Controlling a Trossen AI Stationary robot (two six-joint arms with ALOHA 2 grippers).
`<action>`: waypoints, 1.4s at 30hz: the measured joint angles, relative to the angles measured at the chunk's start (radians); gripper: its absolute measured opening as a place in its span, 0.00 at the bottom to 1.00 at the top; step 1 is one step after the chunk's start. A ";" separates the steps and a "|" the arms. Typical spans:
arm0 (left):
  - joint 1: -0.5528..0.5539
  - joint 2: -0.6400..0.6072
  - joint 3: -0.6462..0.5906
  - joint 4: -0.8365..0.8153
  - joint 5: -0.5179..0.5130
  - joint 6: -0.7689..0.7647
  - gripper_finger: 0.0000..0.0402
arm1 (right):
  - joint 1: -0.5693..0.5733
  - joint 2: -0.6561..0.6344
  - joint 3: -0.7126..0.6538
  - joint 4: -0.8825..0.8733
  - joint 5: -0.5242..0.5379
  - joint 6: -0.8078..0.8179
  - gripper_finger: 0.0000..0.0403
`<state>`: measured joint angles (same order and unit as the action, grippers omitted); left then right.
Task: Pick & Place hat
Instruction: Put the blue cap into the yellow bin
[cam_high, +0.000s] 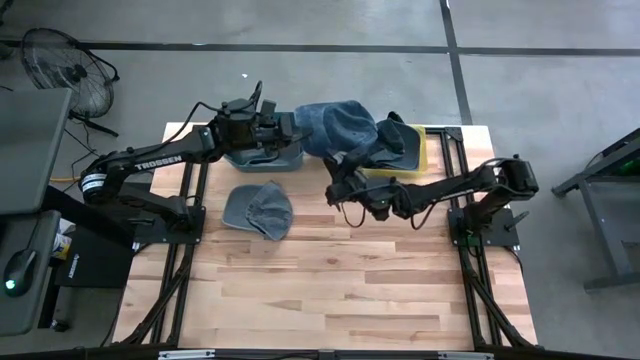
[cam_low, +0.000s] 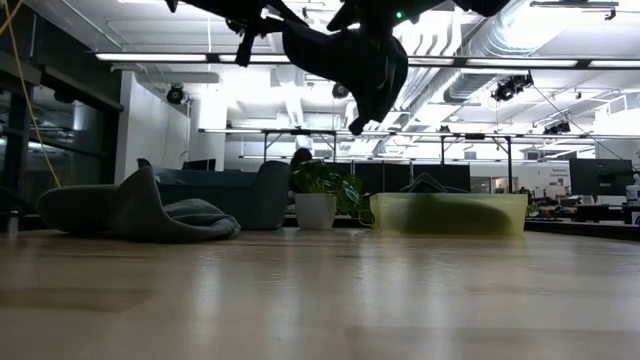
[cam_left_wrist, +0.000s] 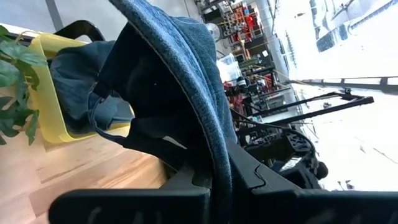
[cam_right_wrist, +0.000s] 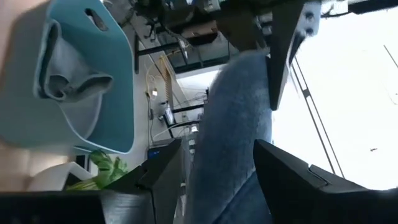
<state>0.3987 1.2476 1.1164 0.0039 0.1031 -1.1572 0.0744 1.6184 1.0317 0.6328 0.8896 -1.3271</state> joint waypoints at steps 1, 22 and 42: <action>0.000 0.000 0.000 0.001 0.000 0.000 0.01 | -0.008 0.000 0.000 0.002 -0.002 0.003 0.47; 0.000 0.000 0.000 0.003 0.021 -0.027 0.01 | -0.044 0.000 0.001 0.022 -0.102 -0.020 0.46; 0.002 0.000 0.000 -0.014 0.025 -0.043 0.10 | -0.039 -0.004 0.002 0.053 -0.058 -0.016 0.03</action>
<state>0.4007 1.2476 1.1164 -0.0105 0.1284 -1.2004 0.0353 1.6142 1.0336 0.6862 0.8320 -1.3431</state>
